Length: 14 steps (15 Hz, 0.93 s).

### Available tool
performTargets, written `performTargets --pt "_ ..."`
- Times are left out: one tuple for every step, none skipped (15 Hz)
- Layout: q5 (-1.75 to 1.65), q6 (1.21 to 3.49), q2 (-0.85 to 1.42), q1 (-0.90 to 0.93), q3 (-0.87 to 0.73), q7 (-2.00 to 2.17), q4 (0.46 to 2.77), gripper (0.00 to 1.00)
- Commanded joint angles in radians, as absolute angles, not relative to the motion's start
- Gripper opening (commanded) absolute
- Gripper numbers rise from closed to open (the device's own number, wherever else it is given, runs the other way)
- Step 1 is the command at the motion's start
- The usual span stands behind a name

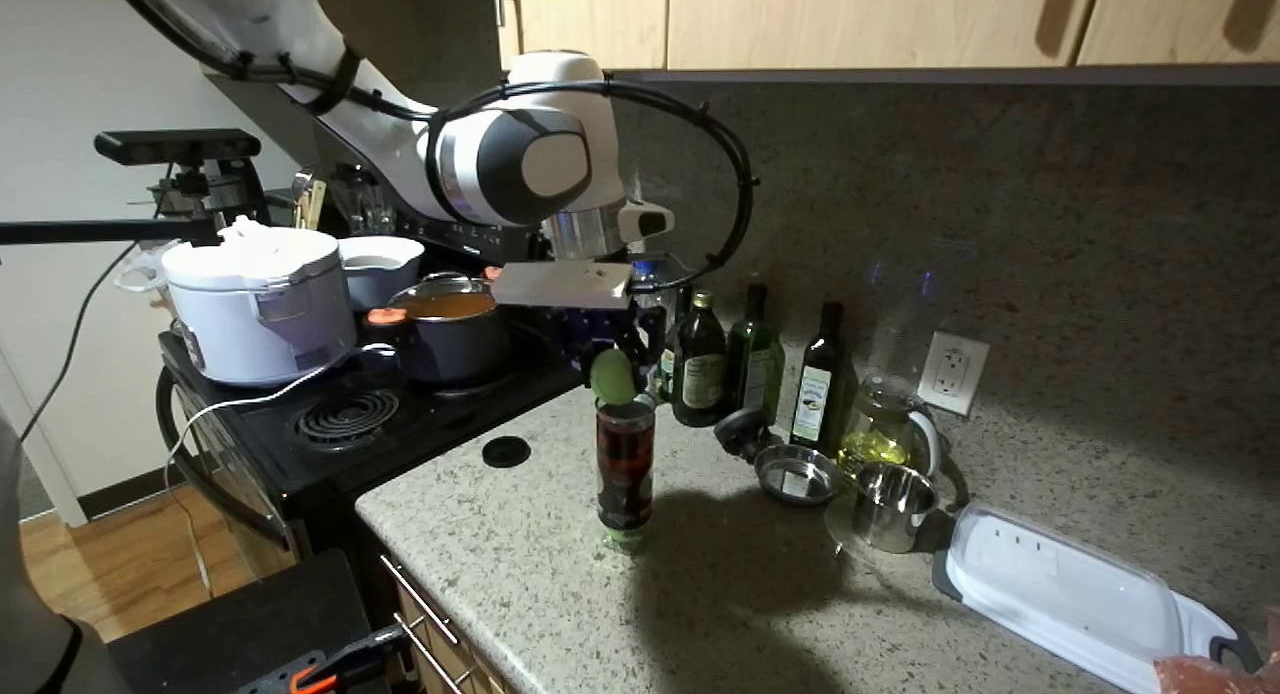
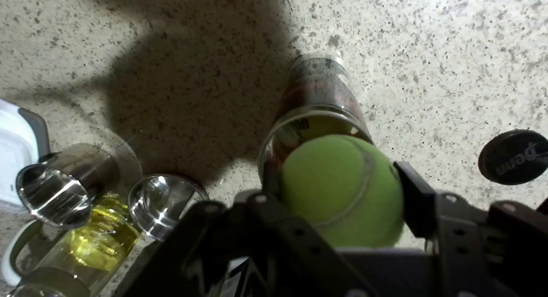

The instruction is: Put the two tennis balls inside the container then place the black lid on top of the container

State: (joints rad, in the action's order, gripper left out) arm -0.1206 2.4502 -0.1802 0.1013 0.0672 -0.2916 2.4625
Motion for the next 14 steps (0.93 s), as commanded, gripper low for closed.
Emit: performTargets --pt "-0.083 2.414 -0.154 0.109 0.056 -0.332 2.423 0.42" --pt "-0.079 2.412 -0.150 0.109 0.056 -0.337 2.422 0.42" --pt "-0.074 2.410 -0.144 0.109 0.056 -0.343 2.417 0.42" --pt "-0.071 2.409 -0.139 0.108 0.056 -0.345 2.414 0.42" --pt "-0.077 2.406 -0.134 0.106 0.058 -0.339 2.410 0.42" --pt "-0.082 2.405 -0.130 0.105 0.060 -0.335 2.409 0.42" --pt "-0.082 2.403 -0.125 0.104 0.060 -0.334 2.407 0.42" --pt "-0.085 2.401 -0.122 0.103 0.061 -0.331 2.406 0.42" --pt "-0.084 2.398 -0.119 0.103 0.061 -0.331 2.404 0.42" --pt "-0.086 2.396 -0.118 0.102 0.062 -0.329 2.402 0.42" --pt "-0.086 2.394 -0.116 0.102 0.062 -0.329 2.401 0.42" --pt "-0.085 2.392 -0.115 0.102 0.062 -0.331 2.399 0.42" --pt "-0.084 2.390 -0.113 0.102 0.062 -0.332 2.398 0.42" --pt "-0.084 2.389 -0.113 0.102 0.062 -0.332 2.398 0.42"
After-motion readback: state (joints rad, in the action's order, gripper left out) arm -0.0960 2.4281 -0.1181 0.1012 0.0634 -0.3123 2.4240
